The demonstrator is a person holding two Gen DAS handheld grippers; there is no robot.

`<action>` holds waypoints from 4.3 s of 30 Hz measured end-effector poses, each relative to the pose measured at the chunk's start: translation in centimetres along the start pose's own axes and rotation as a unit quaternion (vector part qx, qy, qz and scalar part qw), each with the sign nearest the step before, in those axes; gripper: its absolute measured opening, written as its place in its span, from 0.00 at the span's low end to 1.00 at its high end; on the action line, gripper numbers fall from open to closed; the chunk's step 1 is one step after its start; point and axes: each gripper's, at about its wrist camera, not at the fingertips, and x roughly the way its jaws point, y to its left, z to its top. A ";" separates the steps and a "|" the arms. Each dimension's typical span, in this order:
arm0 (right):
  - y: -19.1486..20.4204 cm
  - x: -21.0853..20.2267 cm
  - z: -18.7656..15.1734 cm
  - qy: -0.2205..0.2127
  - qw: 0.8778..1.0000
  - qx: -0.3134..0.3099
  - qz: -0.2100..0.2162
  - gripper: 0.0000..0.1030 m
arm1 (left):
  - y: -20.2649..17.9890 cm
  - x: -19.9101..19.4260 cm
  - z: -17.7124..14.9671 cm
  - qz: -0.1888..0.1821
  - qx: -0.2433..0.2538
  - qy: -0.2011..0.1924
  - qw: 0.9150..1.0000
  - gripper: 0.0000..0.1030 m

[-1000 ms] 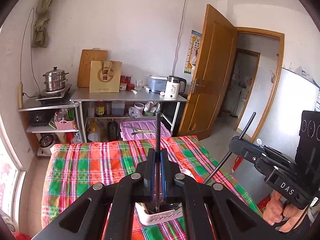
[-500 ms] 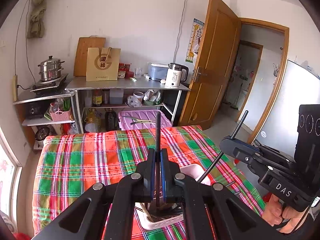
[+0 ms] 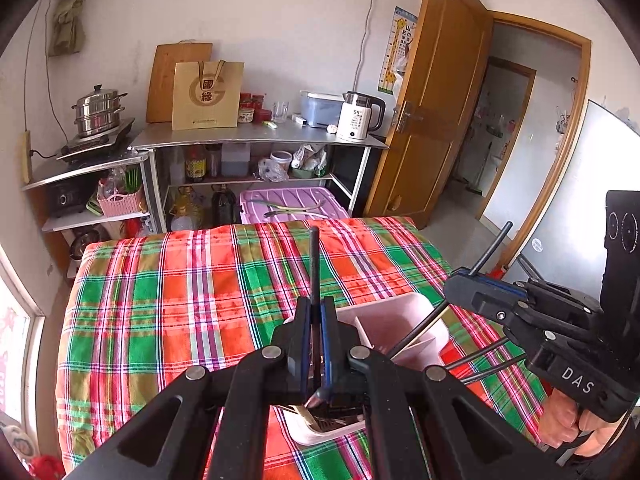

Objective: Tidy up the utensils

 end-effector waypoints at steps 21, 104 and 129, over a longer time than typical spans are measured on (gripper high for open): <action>0.3 -5.3 0.4 -0.041 0.999 0.004 -0.013 0.15 | -0.5 -5.5 -0.4 0.001 -0.009 -0.053 0.999 0.16; 7.9 -17.1 -24.8 -0.085 0.987 -0.029 -0.132 0.41 | -8.9 -15.0 -29.4 0.108 -0.003 -0.114 0.988 0.17; 8.0 -17.2 -24.9 -0.083 0.987 -0.028 -0.134 0.41 | -9.0 -15.3 -29.7 0.111 -0.003 -0.120 0.987 0.17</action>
